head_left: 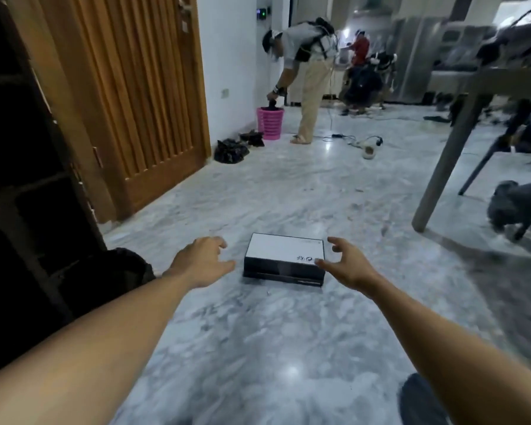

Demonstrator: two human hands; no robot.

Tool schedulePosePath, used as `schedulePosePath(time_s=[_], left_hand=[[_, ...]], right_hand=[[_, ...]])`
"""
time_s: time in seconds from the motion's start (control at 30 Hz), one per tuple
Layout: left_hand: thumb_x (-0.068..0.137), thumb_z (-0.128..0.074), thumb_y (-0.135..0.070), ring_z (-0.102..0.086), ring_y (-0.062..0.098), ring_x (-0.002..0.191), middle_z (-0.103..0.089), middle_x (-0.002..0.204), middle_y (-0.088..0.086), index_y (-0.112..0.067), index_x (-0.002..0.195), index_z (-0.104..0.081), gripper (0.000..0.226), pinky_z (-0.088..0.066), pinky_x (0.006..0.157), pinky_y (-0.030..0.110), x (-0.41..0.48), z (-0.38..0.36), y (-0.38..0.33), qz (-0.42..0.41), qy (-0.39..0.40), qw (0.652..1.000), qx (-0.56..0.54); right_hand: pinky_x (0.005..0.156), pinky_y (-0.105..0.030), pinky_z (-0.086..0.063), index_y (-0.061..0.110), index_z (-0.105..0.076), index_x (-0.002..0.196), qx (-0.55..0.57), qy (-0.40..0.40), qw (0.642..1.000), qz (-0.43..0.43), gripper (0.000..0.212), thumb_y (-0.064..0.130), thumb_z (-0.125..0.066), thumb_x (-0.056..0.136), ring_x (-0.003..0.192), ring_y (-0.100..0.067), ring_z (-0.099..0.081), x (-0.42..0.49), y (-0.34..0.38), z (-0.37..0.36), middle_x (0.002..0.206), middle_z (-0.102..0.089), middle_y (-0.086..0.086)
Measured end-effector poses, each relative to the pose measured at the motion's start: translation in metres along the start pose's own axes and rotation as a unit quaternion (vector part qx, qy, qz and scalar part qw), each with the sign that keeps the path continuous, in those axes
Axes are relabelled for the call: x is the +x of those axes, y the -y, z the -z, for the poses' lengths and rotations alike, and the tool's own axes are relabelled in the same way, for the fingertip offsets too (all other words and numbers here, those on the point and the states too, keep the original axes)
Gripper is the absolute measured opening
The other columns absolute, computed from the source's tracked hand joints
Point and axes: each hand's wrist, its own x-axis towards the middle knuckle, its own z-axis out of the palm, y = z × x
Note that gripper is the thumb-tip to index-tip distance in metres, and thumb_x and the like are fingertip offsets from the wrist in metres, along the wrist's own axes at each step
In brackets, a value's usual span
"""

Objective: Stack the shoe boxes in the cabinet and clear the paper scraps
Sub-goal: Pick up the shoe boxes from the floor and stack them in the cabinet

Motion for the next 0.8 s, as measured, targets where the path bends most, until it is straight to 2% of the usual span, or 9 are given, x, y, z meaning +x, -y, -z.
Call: schedulePosePath(time_s=[0.07,0.13,0.33,0.4,0.47,0.57,0.67,0.8], left_hand=[[0.086,-0.066,-0.055,-0.056,0.021,0.12,-0.055,0.138,0.0,-0.023,0.138,-0.051,0.063,-0.048,0.096,0.033,0.037,-0.047,0.017,0.009,0.016,1.0,-0.01],[0.085,-0.068,-0.056,-0.052,0.02,0.127,-0.052,0.143,0.0,-0.022,0.141,-0.05,0.068,-0.045,0.102,0.033,0.073,-0.094,0.035,0.02,0.033,0.999,-0.027],[0.088,-0.068,-0.049,-0.037,0.019,0.14,-0.032,0.156,0.001,-0.023,0.151,-0.033,0.077,-0.035,0.108,0.03,0.15,-0.213,0.075,0.038,0.094,0.993,-0.059],[0.088,-0.069,-0.047,-0.035,0.021,0.141,-0.03,0.158,0.004,-0.022,0.154,-0.028,0.081,-0.034,0.111,0.032,0.176,-0.24,0.083,0.04,0.108,0.991,-0.063],[0.087,-0.071,-0.046,-0.031,0.024,0.143,-0.027,0.159,0.006,-0.022,0.155,-0.024,0.086,-0.032,0.114,0.034,0.204,-0.263,0.091,0.045,0.118,0.989,-0.071],[0.084,-0.074,-0.042,-0.028,0.028,0.144,-0.026,0.16,0.008,-0.023,0.157,-0.021,0.092,-0.032,0.115,0.039,0.232,-0.281,0.095,0.049,0.115,0.989,-0.083],[0.084,-0.075,-0.041,-0.028,0.031,0.144,-0.024,0.16,0.01,-0.024,0.157,-0.016,0.096,-0.033,0.113,0.04,0.254,-0.299,0.099,0.058,0.129,0.987,-0.074],[0.084,-0.073,-0.048,-0.016,0.034,0.148,-0.013,0.163,0.012,-0.028,0.158,-0.008,0.101,-0.027,0.117,0.046,0.271,-0.314,0.106,0.069,0.148,0.985,-0.047]], right_hand=[[0.089,-0.026,-0.045,0.011,-0.04,0.148,-0.005,0.009,1.0,-0.025,0.072,0.027,-0.074,0.087,0.12,-0.026,-0.057,0.031,-0.046,-0.024,0.145,-0.048,-0.012],[0.097,-0.031,-0.046,0.014,-0.04,0.148,-0.008,0.025,0.998,-0.049,0.07,0.029,-0.073,0.088,0.123,-0.027,-0.057,0.058,-0.092,-0.05,0.146,-0.048,-0.012],[0.106,-0.036,-0.044,0.021,-0.037,0.15,-0.028,0.085,0.992,-0.085,0.07,0.034,-0.07,0.09,0.129,-0.028,-0.05,0.119,-0.193,-0.112,0.151,-0.038,-0.009],[0.11,-0.037,-0.041,0.021,-0.036,0.151,-0.029,0.095,0.991,-0.088,0.07,0.032,-0.07,0.09,0.135,-0.029,-0.045,0.14,-0.214,-0.127,0.153,-0.034,-0.01],[0.11,-0.031,-0.037,0.019,-0.035,0.151,-0.046,0.106,0.99,-0.083,0.071,0.03,-0.07,0.091,0.137,-0.029,-0.042,0.162,-0.235,-0.142,0.154,-0.031,-0.011],[0.1,-0.019,-0.03,0.019,-0.032,0.153,-0.076,0.121,0.987,-0.071,0.072,0.029,-0.069,0.091,0.136,-0.028,-0.042,0.186,-0.249,-0.149,0.155,-0.028,-0.012],[0.101,-0.022,-0.033,0.021,-0.027,0.155,-0.097,0.148,0.981,-0.073,0.078,0.031,-0.069,0.09,0.139,-0.03,-0.037,0.212,-0.259,-0.153,0.157,-0.023,-0.015],[0.108,-0.028,-0.034,0.016,-0.025,0.155,-0.111,0.16,0.978,-0.081,0.081,0.029,-0.07,0.09,0.141,-0.031,-0.035,0.233,-0.264,-0.158,0.158,-0.019,-0.016]])
